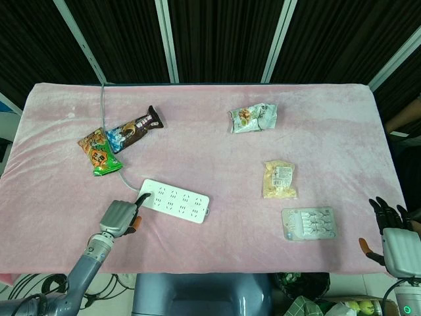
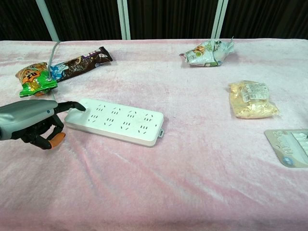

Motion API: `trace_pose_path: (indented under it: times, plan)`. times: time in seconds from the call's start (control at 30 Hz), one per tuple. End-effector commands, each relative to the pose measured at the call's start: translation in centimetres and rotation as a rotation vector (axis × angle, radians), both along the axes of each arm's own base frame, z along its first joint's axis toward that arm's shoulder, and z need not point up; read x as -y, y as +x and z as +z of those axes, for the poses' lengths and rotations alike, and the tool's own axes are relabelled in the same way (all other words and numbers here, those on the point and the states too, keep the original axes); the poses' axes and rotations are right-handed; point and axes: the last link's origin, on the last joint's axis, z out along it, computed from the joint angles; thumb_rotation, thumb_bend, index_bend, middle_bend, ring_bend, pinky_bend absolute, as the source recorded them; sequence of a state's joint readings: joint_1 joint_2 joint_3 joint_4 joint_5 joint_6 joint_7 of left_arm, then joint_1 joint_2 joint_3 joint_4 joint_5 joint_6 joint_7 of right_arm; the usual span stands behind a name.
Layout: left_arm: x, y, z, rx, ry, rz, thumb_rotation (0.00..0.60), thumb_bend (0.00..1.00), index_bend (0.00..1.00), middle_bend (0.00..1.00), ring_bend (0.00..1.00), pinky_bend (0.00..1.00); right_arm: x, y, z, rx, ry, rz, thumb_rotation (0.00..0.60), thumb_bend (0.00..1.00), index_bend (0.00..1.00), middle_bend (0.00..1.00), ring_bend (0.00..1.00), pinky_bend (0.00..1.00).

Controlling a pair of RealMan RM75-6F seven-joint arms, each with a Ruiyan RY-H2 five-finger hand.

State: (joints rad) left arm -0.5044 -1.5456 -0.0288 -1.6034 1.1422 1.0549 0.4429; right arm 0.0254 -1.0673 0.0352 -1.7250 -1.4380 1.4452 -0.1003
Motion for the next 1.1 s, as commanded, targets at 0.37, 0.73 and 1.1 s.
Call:
trace_pose_path:
  times: [0.37, 0.73, 1.1]
  plan:
    - [0.05, -0.09, 0.10, -0.002, 0.003, 0.004, 0.600, 0.54, 0.12, 0.74, 0.84, 0.90, -0.05, 0.04, -0.03, 0.000, 0.002, 0.002, 0.600, 0.23, 0.09, 0.05, 0.14, 0.06]
    - [-0.12, -0.06, 0.21, -0.003, 0.002, 0.003, 0.600, 0.54, 0.12, 0.74, 0.84, 0.90, -0.01, 0.01, -0.01, 0.001, 0.000, -0.001, 0.600, 0.23, 0.09, 0.05, 0.14, 0.06]
    - [-0.14, -0.08, 0.06, -0.010, -0.002, 0.004, 0.600, 0.54, 0.12, 0.74, 0.84, 0.90, 0.00, 0.01, 0.00, 0.000, 0.001, 0.000, 0.600, 0.23, 0.09, 0.05, 0.14, 0.06]
